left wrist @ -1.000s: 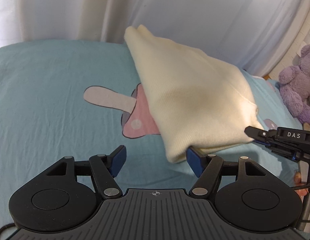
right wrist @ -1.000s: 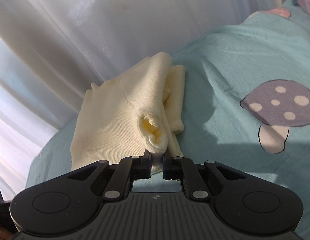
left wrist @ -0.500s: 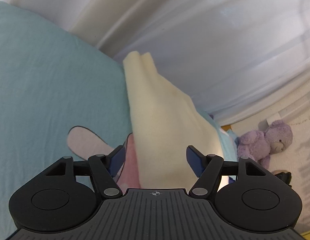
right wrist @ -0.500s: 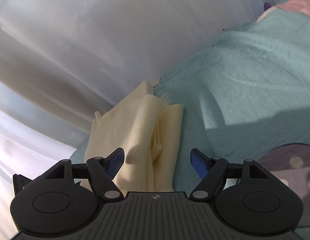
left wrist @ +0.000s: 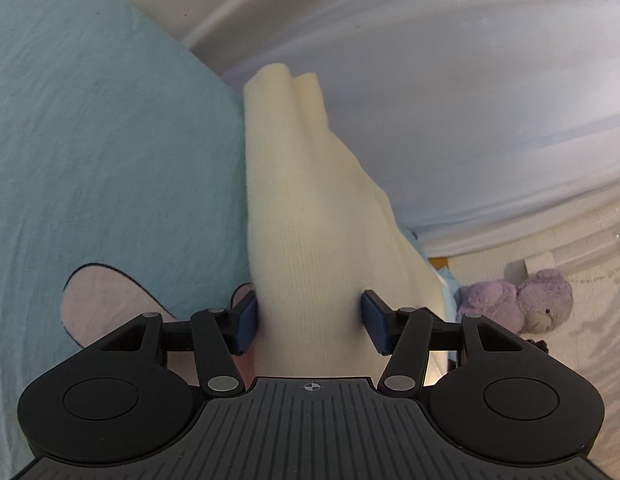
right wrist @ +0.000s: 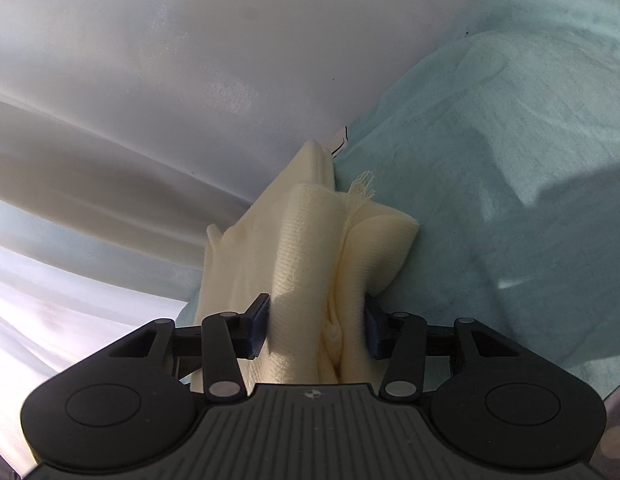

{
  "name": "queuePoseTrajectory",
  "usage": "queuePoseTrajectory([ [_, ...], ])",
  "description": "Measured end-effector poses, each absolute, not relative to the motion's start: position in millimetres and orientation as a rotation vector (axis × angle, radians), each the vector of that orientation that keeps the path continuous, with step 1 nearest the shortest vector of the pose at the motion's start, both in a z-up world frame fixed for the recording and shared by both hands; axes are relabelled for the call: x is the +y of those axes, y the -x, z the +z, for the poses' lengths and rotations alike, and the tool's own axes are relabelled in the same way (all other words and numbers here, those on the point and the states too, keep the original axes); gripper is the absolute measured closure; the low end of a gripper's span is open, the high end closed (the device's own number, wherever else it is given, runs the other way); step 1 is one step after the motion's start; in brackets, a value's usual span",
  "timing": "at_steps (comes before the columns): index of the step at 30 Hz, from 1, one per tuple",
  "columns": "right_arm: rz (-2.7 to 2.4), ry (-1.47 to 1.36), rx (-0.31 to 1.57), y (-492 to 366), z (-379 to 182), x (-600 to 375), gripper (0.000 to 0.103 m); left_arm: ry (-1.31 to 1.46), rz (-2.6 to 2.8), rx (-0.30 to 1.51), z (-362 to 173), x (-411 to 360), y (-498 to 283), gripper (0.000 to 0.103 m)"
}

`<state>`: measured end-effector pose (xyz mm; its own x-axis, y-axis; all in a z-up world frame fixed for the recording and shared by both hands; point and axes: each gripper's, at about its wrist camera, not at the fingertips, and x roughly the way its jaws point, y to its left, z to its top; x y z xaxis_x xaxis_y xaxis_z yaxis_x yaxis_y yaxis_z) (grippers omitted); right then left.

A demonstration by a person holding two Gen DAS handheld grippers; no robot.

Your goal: Fold small clothes

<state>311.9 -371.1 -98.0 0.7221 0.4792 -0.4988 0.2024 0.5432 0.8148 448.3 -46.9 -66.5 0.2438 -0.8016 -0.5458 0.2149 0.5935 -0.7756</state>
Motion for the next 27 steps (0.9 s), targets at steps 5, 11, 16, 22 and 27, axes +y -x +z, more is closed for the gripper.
queuePoseTrajectory([
  [5, 0.178, -0.928, 0.761, -307, -78, -351, 0.064, 0.572, -0.750, 1.050, -54, -51, -436, 0.063],
  [11, 0.258, -0.887, 0.745, -292, -42, -316, 0.065, 0.543, -0.759, 0.992, -21, -45, -411, 0.065],
  [16, 0.364, -0.983, 0.815, -277, -41, -285, 0.065, 0.501, -0.693, 0.958, 10, -10, -373, 0.065],
  [22, 0.403, -0.929, 0.936, -265, -57, -233, 0.058, 0.492, -0.554, 0.960, 11, 47, -323, 0.062],
  [27, 0.099, -0.560, 0.850, -245, -22, -222, 0.046, 0.424, -0.373, 0.971, -6, 79, -297, 0.061],
])
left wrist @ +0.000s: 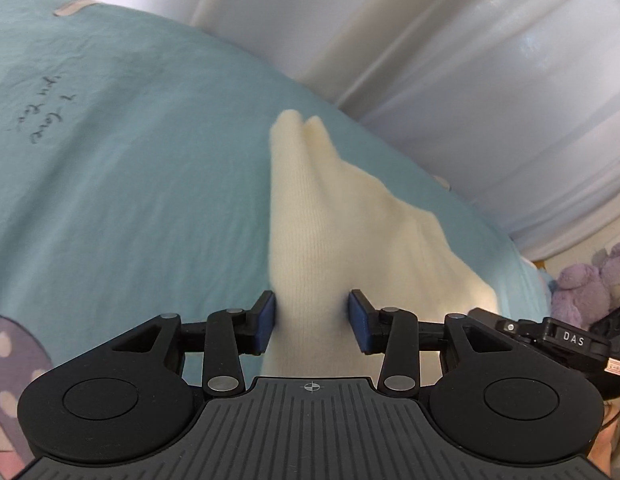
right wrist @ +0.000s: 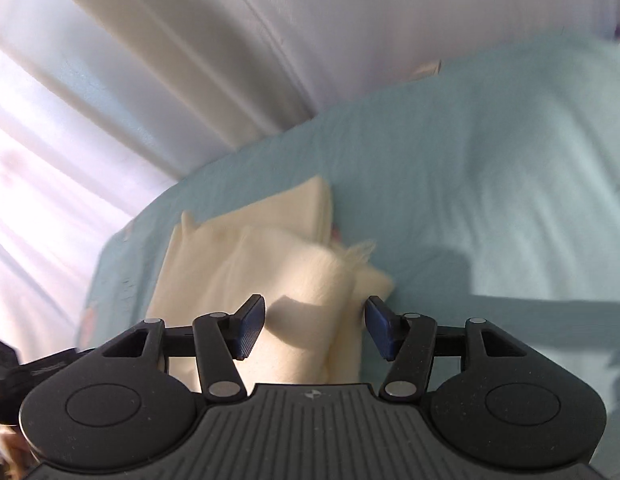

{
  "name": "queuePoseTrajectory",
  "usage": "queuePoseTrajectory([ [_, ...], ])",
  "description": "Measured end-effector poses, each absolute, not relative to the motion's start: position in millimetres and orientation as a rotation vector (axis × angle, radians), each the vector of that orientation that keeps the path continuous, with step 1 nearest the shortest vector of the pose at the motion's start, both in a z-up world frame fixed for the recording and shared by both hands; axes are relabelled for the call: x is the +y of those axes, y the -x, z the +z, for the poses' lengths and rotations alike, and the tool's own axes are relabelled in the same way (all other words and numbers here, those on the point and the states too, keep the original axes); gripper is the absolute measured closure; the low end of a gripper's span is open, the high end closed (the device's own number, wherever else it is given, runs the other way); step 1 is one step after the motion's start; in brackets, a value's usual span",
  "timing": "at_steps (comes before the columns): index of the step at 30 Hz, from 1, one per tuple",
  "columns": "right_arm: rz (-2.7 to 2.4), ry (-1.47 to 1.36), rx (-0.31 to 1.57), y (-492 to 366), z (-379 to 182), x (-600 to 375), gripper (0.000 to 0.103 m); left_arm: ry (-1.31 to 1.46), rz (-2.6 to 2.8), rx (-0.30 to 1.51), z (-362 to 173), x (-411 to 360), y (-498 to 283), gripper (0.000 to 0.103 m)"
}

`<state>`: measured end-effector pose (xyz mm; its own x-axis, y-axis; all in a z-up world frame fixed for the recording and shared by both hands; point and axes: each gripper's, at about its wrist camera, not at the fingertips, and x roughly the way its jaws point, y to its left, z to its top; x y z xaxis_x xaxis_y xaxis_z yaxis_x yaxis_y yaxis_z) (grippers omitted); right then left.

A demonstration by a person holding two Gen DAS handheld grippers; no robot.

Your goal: Fold small clothes

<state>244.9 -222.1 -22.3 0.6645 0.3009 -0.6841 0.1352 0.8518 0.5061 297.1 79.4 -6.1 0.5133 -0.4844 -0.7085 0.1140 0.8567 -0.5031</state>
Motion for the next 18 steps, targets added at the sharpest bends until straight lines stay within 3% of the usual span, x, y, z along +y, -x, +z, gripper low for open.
queuePoseTrajectory([
  [4, 0.130, -0.513, 0.720, -248, 12, -197, 0.048, 0.444, -0.291, 0.875, 9, 100, -291, 0.060],
  [8, 0.273, -0.645, 0.862, -293, -10, -148, 0.075, 0.411, -0.236, 0.828, 22, 89, -304, 0.050],
  [10, 0.241, -0.702, 0.910, -303, -26, -144, 0.079, 0.397, -0.211, 0.813, 25, 75, -314, 0.050],
  [13, 0.101, -0.569, 0.846, -306, -34, -135, 0.085, 0.332, -0.141, 0.800, 20, 47, -335, 0.052],
  [17, 0.061, -0.463, 0.747, -307, -49, -149, 0.103, 0.193, -0.163, 0.770, 5, 1, -364, 0.045],
  [18, 0.068, -0.478, 0.723, -311, -55, -151, 0.103, 0.154, -0.163, 0.772, -1, -10, -370, 0.045],
])
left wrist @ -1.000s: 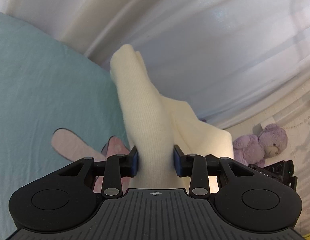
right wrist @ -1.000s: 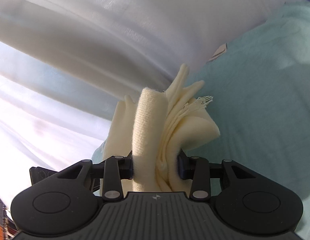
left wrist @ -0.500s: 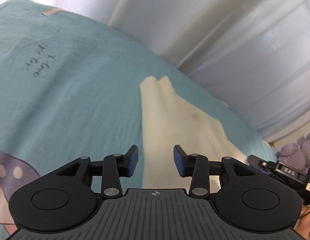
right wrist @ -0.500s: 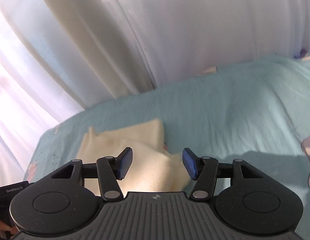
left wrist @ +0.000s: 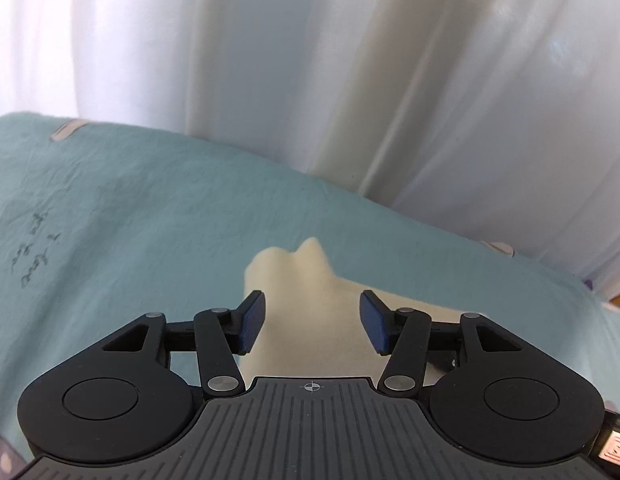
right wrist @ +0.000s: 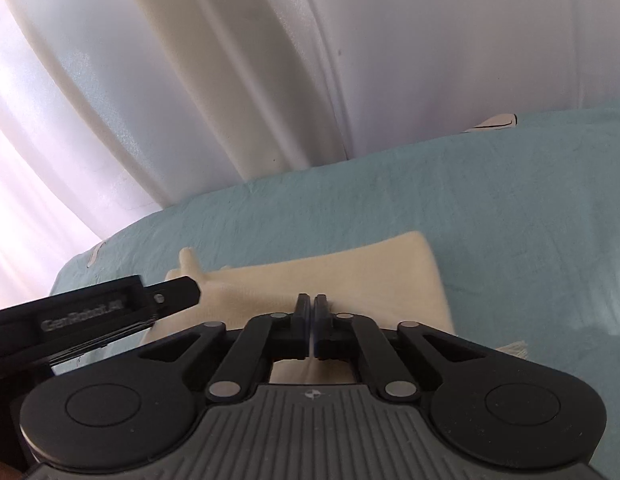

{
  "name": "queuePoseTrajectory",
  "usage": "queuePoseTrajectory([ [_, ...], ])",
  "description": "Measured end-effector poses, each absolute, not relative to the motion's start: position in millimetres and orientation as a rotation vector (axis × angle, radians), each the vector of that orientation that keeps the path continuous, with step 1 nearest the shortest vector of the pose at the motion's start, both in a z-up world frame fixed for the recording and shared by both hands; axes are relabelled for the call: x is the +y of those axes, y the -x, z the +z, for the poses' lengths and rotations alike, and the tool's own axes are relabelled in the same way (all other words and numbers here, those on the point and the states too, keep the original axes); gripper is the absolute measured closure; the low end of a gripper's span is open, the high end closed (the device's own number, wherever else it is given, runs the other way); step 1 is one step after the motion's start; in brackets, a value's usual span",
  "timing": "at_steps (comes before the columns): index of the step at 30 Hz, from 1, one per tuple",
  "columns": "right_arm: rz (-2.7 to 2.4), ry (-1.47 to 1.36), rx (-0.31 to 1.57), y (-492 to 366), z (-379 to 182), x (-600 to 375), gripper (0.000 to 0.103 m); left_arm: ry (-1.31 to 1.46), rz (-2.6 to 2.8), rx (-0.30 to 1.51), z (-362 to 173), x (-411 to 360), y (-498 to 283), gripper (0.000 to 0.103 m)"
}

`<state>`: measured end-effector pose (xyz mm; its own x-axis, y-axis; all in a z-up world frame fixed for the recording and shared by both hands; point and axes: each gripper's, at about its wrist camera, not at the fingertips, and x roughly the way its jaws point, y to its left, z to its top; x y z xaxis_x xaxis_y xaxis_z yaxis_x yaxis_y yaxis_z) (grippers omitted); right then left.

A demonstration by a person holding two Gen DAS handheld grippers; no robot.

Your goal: Fold small clothes

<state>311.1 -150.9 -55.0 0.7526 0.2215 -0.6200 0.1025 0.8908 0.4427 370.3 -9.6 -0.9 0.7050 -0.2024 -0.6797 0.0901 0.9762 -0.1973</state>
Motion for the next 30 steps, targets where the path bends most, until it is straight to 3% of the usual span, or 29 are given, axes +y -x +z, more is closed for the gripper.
queuePoseTrajectory([
  [3, 0.073, -0.543, 0.668, -309, -62, -165, 0.103, 0.084, -0.169, 0.774, -20, -34, -388, 0.039],
  [5, 0.060, -0.585, 0.638, -307, -67, -171, 0.103, 0.069, -0.160, 0.772, -30, -42, -398, 0.027],
  [10, 0.045, -0.637, 0.611, -304, -71, -183, 0.103, 0.035, -0.167, 0.776, -38, -55, -408, 0.014],
  [23, 0.046, -0.690, 0.647, -287, -68, -182, 0.101, 0.088, -0.202, 0.779, -33, -41, -397, 0.008],
  [24, 0.022, -0.658, 0.674, -275, -62, -179, 0.092, 0.089, -0.215, 0.801, -31, -34, -390, 0.008],
  [26, 0.039, -0.623, 0.658, -241, -52, -180, 0.087, 0.102, -0.223, 0.828, -25, -20, -373, 0.008],
  [28, 0.074, -0.588, 0.641, -197, -44, -185, 0.071, 0.146, -0.224, 0.848, -20, 3, -341, 0.008],
  [29, 0.088, -0.573, 0.650, -178, -41, -187, 0.060, 0.170, -0.218, 0.846, -20, 17, -321, 0.008],
  [30, 0.079, -0.553, 0.666, -160, -39, -189, 0.040, 0.200, -0.215, 0.832, -22, 33, -295, 0.008],
])
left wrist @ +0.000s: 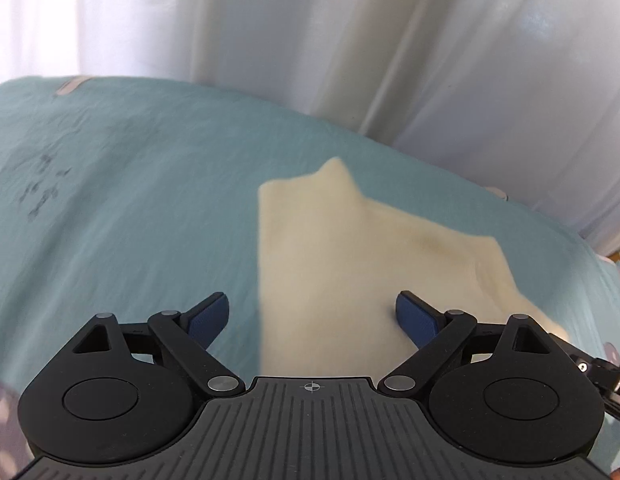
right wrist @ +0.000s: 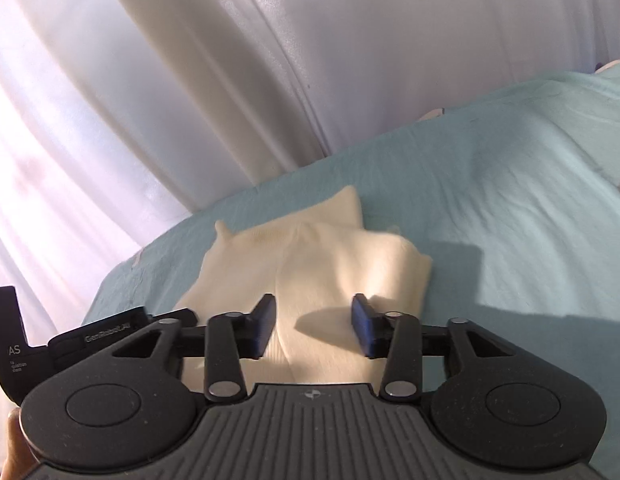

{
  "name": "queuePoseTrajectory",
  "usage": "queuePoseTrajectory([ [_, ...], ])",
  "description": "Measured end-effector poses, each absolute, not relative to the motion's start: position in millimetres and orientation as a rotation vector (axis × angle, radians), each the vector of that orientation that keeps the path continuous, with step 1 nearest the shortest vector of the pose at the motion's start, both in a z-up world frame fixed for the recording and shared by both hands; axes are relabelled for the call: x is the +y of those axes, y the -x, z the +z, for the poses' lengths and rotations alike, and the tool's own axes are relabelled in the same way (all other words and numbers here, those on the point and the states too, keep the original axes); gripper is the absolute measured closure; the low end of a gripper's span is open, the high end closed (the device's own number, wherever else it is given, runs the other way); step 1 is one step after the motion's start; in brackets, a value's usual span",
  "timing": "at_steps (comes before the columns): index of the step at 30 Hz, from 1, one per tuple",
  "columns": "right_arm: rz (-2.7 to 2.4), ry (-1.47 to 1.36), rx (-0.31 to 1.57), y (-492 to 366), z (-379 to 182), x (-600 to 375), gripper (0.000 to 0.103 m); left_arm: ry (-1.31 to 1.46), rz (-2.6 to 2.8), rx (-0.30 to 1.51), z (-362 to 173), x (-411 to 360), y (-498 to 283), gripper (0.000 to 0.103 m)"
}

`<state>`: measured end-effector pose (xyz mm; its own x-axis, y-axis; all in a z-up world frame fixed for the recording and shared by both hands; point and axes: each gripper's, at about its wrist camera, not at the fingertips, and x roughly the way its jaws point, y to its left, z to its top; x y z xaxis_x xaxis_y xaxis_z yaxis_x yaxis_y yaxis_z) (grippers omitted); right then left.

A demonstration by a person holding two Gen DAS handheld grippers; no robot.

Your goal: Fold small clothes

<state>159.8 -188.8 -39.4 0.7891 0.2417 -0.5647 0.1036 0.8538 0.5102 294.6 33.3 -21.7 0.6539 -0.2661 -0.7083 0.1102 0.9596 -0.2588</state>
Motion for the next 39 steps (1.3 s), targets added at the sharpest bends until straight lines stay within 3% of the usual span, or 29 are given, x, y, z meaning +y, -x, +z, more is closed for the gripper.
queuePoseTrajectory([
  [2, 0.049, -0.501, 0.756, -131, -44, -191, 0.026, 0.220, -0.192, 0.828, -25, 55, -252, 0.008],
  [7, 0.089, -0.663, 0.846, -89, -57, -208, 0.026, 0.179, -0.158, 0.815, -24, 88, -167, 0.009],
  [13, 0.224, -0.938, 0.823, -105, -67, -203, 0.028, 0.073, -0.217, 0.810, -30, 79, -147, 0.010],
  [16, 0.187, -0.924, 0.867, -117, -71, -192, 0.056, 0.077, -0.217, 0.828, -35, 70, -153, 0.010],
  [17, 0.191, -0.903, 0.881, -122, -70, -189, 0.075, 0.083, -0.217, 0.832, -36, 68, -155, 0.010],
  [18, 0.197, -0.897, 0.885, -124, -69, -187, 0.088, 0.085, -0.210, 0.838, -38, 67, -158, 0.010],
  [22, 0.315, -1.075, 0.778, -119, -74, -204, 0.089, 0.067, -0.162, 0.844, -38, 67, -161, 0.011],
  [25, 0.133, -0.736, 0.853, -121, -70, -196, 0.091, 0.022, -0.124, 0.852, -40, 70, -158, 0.011],
  [26, 0.127, -0.680, 0.842, -119, -68, -193, 0.087, 0.020, -0.115, 0.865, -41, 72, -158, 0.010],
  [31, 0.088, -0.538, 0.805, -113, -45, -187, 0.084, 0.120, -0.139, 0.911, -23, 91, -153, 0.013],
  [33, 0.043, -0.441, 0.751, -108, -28, -188, 0.080, 0.139, -0.141, 0.871, -10, 98, -150, 0.013],
  [39, 0.145, -0.186, 0.655, -125, -9, -149, 0.079, 0.120, -0.144, 0.758, 17, 93, -165, 0.011],
])
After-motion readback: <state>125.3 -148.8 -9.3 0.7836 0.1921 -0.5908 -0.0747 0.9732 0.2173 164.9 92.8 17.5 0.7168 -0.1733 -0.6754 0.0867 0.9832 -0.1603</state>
